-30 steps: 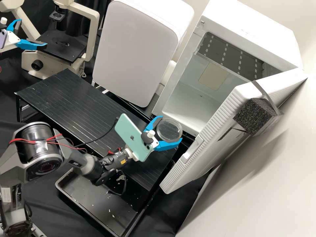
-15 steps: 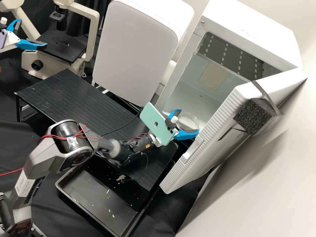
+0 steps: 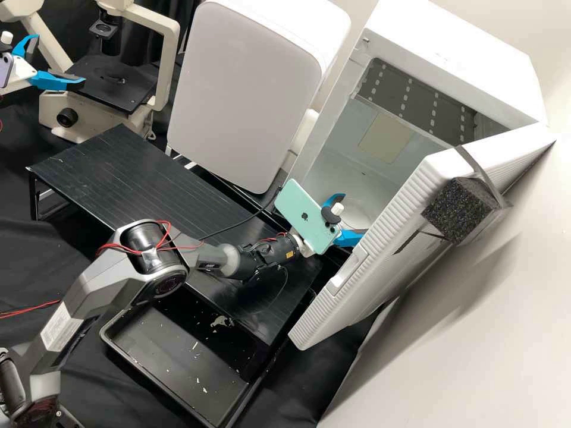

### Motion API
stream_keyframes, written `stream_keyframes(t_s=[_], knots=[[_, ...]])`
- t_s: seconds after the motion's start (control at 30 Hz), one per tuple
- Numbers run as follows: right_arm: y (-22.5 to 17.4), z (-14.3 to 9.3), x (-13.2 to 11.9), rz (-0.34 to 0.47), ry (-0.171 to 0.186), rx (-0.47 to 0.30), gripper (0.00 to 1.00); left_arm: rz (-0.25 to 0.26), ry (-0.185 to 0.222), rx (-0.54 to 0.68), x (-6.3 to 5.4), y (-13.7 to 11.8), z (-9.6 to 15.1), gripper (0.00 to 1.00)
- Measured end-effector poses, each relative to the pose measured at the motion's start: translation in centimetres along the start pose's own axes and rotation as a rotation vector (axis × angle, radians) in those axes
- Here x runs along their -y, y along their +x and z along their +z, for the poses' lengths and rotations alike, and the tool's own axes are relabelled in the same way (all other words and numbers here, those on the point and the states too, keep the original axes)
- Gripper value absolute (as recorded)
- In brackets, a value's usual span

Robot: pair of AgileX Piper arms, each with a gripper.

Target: Place the petri dish in the incubator

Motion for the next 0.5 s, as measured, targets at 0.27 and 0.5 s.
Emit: stream_keyframes(t_s=[0.27, 0.5], knots=[[0.67, 0.02, 0.07, -0.009, 0.013, 0.003, 0.0, 0.0, 0.0, 0.0, 0.0, 0.0, 0.0, 1.0], [0.63, -0.19, 0.4, -0.043, 0.017, -0.023, 0.0, 0.0, 0.0, 0.0, 0.0, 0.0, 0.0, 1.0]])
